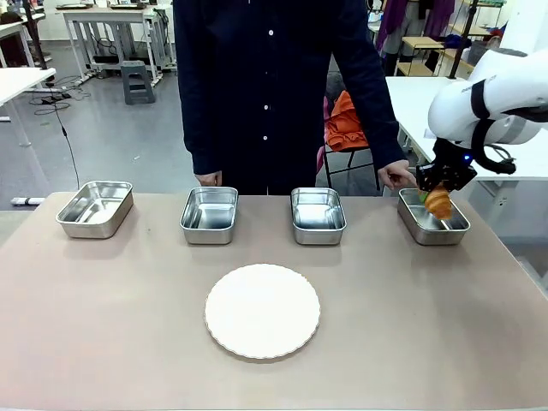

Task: Place the bread in the container.
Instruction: Place the Butter Roll into the Airtight Container indicated by the human.

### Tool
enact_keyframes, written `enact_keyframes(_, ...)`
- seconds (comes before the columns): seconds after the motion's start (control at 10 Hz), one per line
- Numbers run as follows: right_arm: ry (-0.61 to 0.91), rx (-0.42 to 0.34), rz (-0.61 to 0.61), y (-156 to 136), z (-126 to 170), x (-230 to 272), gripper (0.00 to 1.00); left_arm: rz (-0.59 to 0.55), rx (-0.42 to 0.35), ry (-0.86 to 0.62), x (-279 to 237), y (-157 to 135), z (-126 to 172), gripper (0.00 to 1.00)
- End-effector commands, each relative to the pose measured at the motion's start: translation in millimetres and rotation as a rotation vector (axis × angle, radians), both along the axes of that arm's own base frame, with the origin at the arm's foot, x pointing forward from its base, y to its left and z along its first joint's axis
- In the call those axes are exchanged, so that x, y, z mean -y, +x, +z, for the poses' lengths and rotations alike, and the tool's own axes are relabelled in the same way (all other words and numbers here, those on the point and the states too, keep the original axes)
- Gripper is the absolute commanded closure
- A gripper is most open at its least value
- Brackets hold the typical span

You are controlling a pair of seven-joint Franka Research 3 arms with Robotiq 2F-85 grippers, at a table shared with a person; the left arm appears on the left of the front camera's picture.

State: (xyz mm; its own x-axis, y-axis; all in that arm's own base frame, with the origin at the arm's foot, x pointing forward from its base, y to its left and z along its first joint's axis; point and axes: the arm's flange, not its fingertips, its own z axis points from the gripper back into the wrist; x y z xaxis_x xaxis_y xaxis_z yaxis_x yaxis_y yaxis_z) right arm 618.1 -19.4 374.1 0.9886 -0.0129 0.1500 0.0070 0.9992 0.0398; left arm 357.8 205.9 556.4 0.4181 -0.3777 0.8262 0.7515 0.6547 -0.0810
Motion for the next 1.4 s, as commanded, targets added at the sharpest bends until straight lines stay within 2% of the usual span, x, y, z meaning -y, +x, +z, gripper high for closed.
enact_keyframes(0.0,-0.024,-0.040,-0.014,10,-3,3,0.60,-0.007,0.010,-0.004,1,-1,1,0.00)
enact_keyframes(0.4,-0.024,-0.038,-0.031,9,-18,10,0.60,-0.007,0.010,-0.004,1,-1,1,0.00)
enact_keyframes(0.5,-0.073,-0.016,-0.028,9,-18,12,0.05,-0.007,0.010,-0.004,1,-1,1,0.00)
enact_keyframes(0.7,-0.054,0.007,-0.025,7,-14,13,0.00,-0.007,0.010,-0.004,1,-1,1,0.00)
enact_keyframes(1.2,-0.051,0.005,-0.031,-2,-8,12,0.00,-0.007,0.010,-0.004,1,-1,1,0.00)
enact_keyframes(1.3,0.027,-0.085,-0.081,-1,-4,11,0.00,-0.007,0.010,-0.004,1,-1,1,0.00)
